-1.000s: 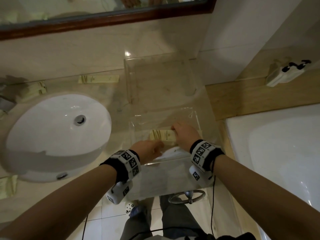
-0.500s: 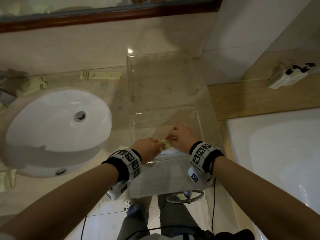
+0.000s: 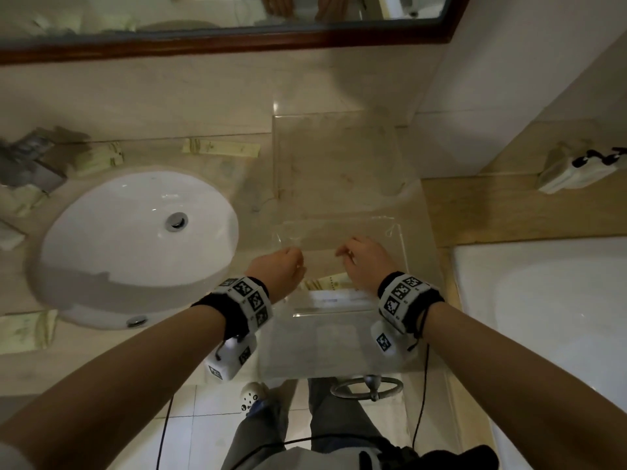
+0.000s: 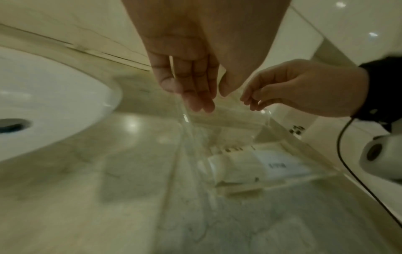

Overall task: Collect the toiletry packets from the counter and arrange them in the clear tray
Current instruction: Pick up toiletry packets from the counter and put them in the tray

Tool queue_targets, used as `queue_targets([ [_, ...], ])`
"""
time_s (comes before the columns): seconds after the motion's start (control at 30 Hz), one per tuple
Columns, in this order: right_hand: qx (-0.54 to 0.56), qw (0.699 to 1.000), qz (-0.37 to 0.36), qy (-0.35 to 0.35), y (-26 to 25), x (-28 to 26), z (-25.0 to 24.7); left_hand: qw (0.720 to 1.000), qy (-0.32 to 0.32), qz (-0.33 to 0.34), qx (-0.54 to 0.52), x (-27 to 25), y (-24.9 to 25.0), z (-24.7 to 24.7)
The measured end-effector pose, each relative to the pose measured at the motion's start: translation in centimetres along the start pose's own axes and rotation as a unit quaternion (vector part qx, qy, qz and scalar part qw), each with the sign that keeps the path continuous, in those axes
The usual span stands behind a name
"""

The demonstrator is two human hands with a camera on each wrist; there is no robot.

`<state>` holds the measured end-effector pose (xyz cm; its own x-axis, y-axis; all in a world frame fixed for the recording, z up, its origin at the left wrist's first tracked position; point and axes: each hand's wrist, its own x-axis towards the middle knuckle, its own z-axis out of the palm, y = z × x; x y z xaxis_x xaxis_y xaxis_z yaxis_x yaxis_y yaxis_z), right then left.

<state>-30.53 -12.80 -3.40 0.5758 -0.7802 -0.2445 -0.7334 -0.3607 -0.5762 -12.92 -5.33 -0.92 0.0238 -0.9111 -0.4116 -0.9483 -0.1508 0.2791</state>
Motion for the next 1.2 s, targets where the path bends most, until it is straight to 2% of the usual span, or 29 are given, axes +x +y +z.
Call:
queue_targets([
  [0.1,0.026,0.999,-0.019,0.026,-1.8,1.3,-0.3,0.998,-0.009,-0.06,-0.032,-0.3,-0.9,-0.7],
  [0.2,0.038,0.998,-0.048,-0.011,-7.0,2.8,1.1,0.99,0.013,-0.123,-0.064,-3.1,-5.2,-2.0],
  [0.33,0.023,0.993,-0.102,-0.058,-14.2,4.7,4.5,0.974,0.054,-0.204,-0.083,-7.6,-12.5,-3.0],
  [0.47,0.012,0.984,-0.154,-0.088,-21.2,6.2,9.5,0.945,0.091,-0.286,-0.128,-12.8,-20.9,-3.2],
  [0.53,-0.003,0.98,-0.164,-0.111,-25.0,6.8,12.0,0.93,0.112,-0.322,-0.135,-15.3,-25.2,-2.9],
  [0.7,-0.018,0.975,-0.164,-0.151,-34.2,8.0,19.0,0.896,0.116,-0.402,-0.148,-20.8,-35.9,-2.3],
  [0.93,-0.143,0.957,-0.162,-0.193,-43.5,10.3,29.0,0.858,0.152,-0.479,-0.107,-25.9,-49.0,-0.5],
  [1.0,-0.192,0.948,-0.156,-0.2,-44.8,10.7,31.1,0.855,0.133,-0.492,-0.094,-26.3,-51.0,-0.3],
  [1.1,-0.249,0.937,-0.145,-0.198,-45.6,11.0,32.9,0.866,0.11,-0.482,-0.077,-25.8,-52.7,-0.2],
  [1.2,-0.264,0.94,-0.111,-0.184,-45.4,11.3,33.3,0.864,0.108,-0.483,-0.093,-24.5,-53.3,0.1],
])
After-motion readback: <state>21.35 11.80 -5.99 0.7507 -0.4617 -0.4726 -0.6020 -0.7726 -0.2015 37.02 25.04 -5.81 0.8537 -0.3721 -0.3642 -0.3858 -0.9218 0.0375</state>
